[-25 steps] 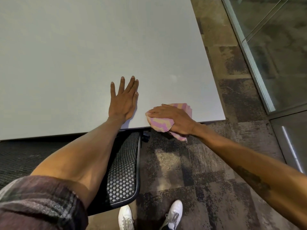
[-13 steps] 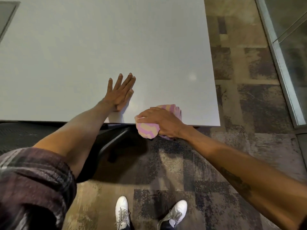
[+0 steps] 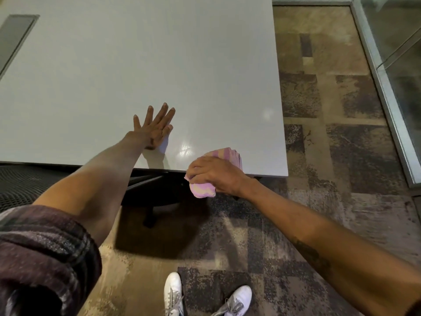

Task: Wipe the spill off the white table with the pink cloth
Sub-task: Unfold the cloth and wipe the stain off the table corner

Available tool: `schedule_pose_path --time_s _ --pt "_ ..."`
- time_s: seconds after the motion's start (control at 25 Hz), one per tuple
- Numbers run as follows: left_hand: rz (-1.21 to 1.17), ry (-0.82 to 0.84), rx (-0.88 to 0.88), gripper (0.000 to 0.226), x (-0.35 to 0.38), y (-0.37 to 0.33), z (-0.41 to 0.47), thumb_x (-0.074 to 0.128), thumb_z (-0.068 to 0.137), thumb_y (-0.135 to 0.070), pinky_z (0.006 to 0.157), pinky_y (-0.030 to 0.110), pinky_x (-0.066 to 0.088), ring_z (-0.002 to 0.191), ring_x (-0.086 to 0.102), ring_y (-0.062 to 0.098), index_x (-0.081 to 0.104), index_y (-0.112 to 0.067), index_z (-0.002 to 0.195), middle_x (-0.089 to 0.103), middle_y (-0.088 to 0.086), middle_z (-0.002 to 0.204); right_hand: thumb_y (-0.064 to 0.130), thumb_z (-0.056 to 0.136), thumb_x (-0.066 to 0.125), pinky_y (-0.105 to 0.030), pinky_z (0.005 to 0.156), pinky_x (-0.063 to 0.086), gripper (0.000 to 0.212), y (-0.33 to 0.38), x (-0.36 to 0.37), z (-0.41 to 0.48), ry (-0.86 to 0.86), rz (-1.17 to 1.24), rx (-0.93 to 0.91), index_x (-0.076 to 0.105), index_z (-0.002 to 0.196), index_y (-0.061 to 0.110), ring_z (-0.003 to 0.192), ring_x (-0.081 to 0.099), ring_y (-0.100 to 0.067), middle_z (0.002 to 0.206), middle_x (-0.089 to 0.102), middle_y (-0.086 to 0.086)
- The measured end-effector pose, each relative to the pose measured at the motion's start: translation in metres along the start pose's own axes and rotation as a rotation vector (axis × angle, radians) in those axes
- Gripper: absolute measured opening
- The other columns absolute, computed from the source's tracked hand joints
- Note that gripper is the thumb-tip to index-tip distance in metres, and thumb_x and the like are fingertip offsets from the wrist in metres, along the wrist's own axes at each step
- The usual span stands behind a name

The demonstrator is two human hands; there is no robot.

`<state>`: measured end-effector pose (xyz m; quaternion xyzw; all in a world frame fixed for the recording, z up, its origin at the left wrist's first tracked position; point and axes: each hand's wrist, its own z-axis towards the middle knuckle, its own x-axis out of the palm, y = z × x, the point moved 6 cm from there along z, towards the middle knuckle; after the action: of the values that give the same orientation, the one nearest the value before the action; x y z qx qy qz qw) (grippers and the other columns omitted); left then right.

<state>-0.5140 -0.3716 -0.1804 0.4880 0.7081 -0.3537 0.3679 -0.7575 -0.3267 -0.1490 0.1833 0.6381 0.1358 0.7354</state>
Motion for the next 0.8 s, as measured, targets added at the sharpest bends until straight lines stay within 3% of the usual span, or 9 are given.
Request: schedule_pose_path --time_s 0.32,0.52,0.64,0.8 --pt "-0.117 -0.089 0.044 0.058 0.007 -0.003 -0.005 0.004 0.105 -0.054 0.117 0.064 -0.018 0.153 -0.029 0.031 -0.018 -0.041 0.157 -0.028 -0.013 0.166 0.004 0.087 0.074 -0.036 0.104 0.041 0.031 -0.014 -0.027 -0.072 -0.061 -0.097 0.011 0.074 0.118 0.008 0.120 0.063 -0.028 0.130 0.069 -0.005" --pt "-0.153 -0.107 0.016 0.055 0.011 0.000 0.003 0.006 0.107 -0.050 0.118 0.064 -0.016 0.154 -0.025 0.030 -0.015 -0.043 0.157 -0.026 -0.014 0.167 -0.003 0.082 0.078 -0.046 0.112 0.040 0.042 -0.010 -0.017 -0.063 -0.071 -0.253 -0.044 0.072 0.122 0.007 0.124 0.064 -0.030 0.134 0.067 -0.009" --pt "-0.145 -0.126 0.002 0.055 0.014 0.002 0.007 0.006 0.107 -0.049 0.118 0.066 -0.014 0.155 -0.024 0.031 -0.015 -0.042 0.158 -0.025 -0.012 0.167 0.000 0.088 0.069 -0.044 0.114 0.036 0.038 0.000 -0.005 -0.034 -0.084 -0.325 -0.103 0.070 0.125 0.007 0.127 0.061 -0.030 0.137 0.065 -0.011" --pt "-0.131 -0.151 0.011 0.056 0.016 0.005 0.009 0.005 0.105 -0.052 0.117 0.066 -0.014 0.155 -0.023 0.030 -0.014 -0.044 0.157 -0.023 -0.014 0.167 0.000 0.084 0.076 -0.044 0.113 0.042 0.043 0.012 0.014 0.008 -0.072 -0.362 -0.120 0.069 0.127 0.005 0.129 0.060 -0.030 0.137 0.064 -0.013"
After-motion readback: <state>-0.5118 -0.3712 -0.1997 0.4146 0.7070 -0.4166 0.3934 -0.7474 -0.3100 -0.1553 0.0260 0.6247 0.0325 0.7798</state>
